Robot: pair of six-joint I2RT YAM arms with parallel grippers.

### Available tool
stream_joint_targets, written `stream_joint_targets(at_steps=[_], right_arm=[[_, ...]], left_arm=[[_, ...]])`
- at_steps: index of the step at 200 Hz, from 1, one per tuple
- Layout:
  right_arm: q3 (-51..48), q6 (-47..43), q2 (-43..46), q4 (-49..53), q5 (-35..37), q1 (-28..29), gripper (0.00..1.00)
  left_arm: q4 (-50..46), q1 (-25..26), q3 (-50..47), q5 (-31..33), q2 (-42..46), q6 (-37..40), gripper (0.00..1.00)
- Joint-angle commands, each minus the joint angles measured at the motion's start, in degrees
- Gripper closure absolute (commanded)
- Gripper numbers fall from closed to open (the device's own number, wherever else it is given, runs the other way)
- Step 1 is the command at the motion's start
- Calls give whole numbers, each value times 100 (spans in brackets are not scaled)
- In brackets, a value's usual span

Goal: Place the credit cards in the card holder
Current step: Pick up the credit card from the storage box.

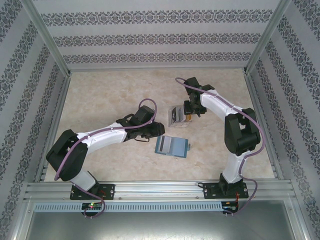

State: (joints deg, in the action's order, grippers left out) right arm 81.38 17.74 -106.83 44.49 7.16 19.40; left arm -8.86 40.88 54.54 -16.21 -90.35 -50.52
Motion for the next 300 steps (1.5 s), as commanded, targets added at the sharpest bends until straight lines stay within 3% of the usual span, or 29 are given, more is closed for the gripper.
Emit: stream_joint_targets(at_steps=[1,111,259,300], right_arm=[[132,-59,126,189,294,51,48],[139,-130,303,244,361,73,57],[220,-211,355,311,574,170,82],[279,-218,371,383,653,205,82]], left_arm=[[-173,69,-14,16,71,76,61],[-163,69,-25,-17,68,68,61],[-143,69,-15,-94,12,60,60],[-140,69,-23,-119,0,49,60]])
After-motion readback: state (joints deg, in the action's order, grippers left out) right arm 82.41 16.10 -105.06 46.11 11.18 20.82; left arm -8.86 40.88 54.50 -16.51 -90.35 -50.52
